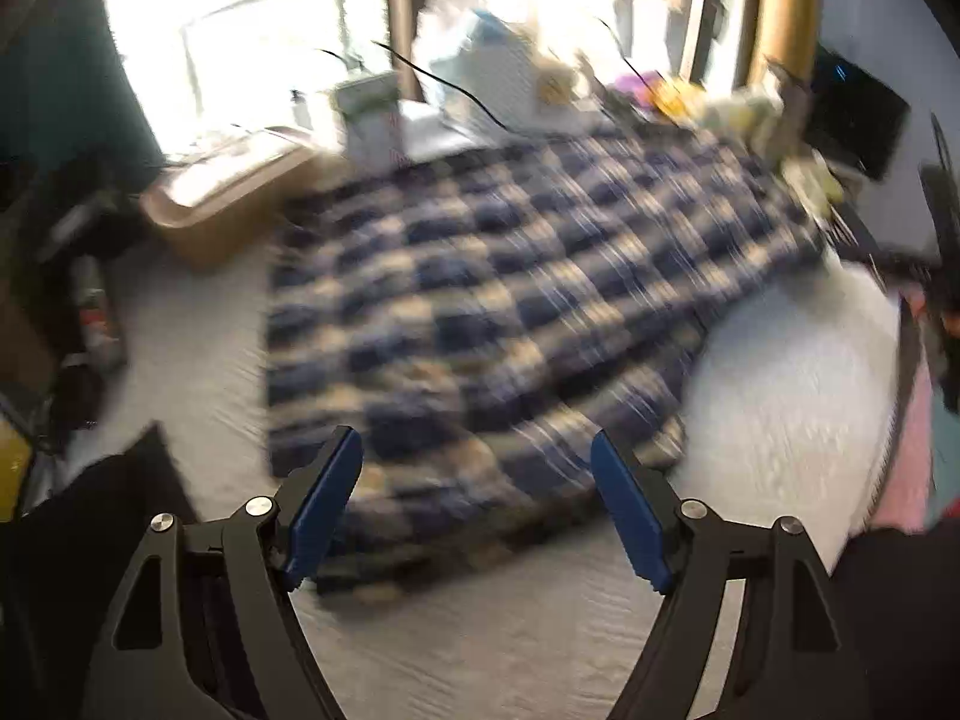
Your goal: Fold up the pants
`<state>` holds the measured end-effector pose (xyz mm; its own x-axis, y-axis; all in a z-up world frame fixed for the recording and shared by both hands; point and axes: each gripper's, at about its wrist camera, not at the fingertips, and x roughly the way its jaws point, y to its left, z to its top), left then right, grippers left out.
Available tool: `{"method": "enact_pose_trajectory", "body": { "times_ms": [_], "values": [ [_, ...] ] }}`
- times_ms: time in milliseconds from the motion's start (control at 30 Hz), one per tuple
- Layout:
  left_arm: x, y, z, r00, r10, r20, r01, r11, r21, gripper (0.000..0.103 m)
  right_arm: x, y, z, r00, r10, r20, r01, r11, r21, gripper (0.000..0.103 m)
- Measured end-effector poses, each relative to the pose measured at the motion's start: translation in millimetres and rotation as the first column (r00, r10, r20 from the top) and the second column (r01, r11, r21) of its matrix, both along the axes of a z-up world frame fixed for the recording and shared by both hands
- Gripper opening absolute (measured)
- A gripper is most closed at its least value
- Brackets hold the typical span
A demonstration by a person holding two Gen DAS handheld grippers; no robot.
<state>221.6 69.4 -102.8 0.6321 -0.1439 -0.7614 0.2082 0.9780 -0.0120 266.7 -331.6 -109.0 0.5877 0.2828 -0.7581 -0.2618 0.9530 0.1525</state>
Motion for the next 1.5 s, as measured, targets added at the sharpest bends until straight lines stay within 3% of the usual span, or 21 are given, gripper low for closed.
{"method": "enact_pose_trajectory", "body": {
  "times_ms": [233, 367, 633, 667, 800, 867, 967, 1167, 1333, 1433, 1467, 1500],
  "values": [
    [0.1, 30.2, 9.3, 0.993, 0.109, 0.036, -0.108, 0.994, -0.028, 0.079, 3.6, 30.5, -26.3, 0.992, 0.062, -0.11, -0.041, 0.983, 0.181, 0.075],
    [-2.7, 35.1, 6.7, 0.992, 0.126, 0.029, -0.125, 0.992, -0.026, 0.079, 23.1, 29.0, -27.2, 0.994, 0.012, -0.111, 0.023, 0.951, 0.307, 0.097],
    [-3.1, 44.2, 10.2, 0.981, 0.189, 0.035, -0.188, 0.981, -0.04, 0.079, 72.3, 22.9, -25.6, 0.986, -0.133, -0.103, 0.165, 0.884, 0.437, 0.098],
    [-3.1, 47.0, 11.0, 0.979, 0.201, 0.037, -0.199, 0.979, -0.042, 0.079, 77.8, 22.4, -26.3, 0.984, -0.143, -0.103, 0.174, 0.873, 0.456, 0.096],
    [0.1, 50.9, 12.6, 0.972, 0.232, 0.033, -0.23, 0.972, -0.051, 0.079, 102.0, 9.3, -39.1, 0.967, -0.208, -0.149, 0.256, 0.804, 0.537, 0.044],
    [2.2, 50.0, 13.9, 0.972, 0.233, 0.034, -0.231, 0.972, -0.052, 0.079, 114.5, 1.9, -45.6, 0.96, -0.218, -0.176, 0.28, 0.768, 0.576, 0.028],
    [5.5, 45.3, 17.2, 0.974, 0.221, 0.04, -0.22, 0.975, -0.046, 0.079, 127.3, -4.7, -44.4, 0.962, -0.218, -0.163, 0.272, 0.763, 0.587, 0.011],
    [12.3, 38.5, 20.2, 0.977, 0.21, 0.045, -0.208, 0.977, -0.046, 0.079, 149.5, -25.6, -19.3, 0.968, -0.233, -0.09, 0.245, 0.811, 0.532, 0.009],
    [20.3, 36.3, 9.8, 0.976, 0.216, 0.009, -0.215, 0.972, -0.094, 0.079, 158.2, -26.1, -17.5, 0.968, -0.231, -0.095, 0.246, 0.823, 0.511, 0.009],
    [22.0, 36.2, 5.3, 0.974, 0.227, -0.006, -0.226, 0.967, -0.12, 0.079, 159.7, -26.0, -26.8, 0.962, -0.24, -0.128, 0.271, 0.812, 0.517, 0.01],
    [22.1, 37.5, 4.6, 0.973, 0.232, -0.009, -0.231, 0.964, -0.134, 0.079, 160.4, -27.1, -30.3, 0.959, -0.245, -0.143, 0.283, 0.81, 0.514, 0.015],
    [22.5, 39.5, 4.2, 0.971, 0.238, -0.012, -0.237, 0.96, -0.147, 0.079, 160.6, -29.5, -34.6, 0.956, -0.25, -0.156, 0.295, 0.807, 0.512, 0.027]
  ]
}}
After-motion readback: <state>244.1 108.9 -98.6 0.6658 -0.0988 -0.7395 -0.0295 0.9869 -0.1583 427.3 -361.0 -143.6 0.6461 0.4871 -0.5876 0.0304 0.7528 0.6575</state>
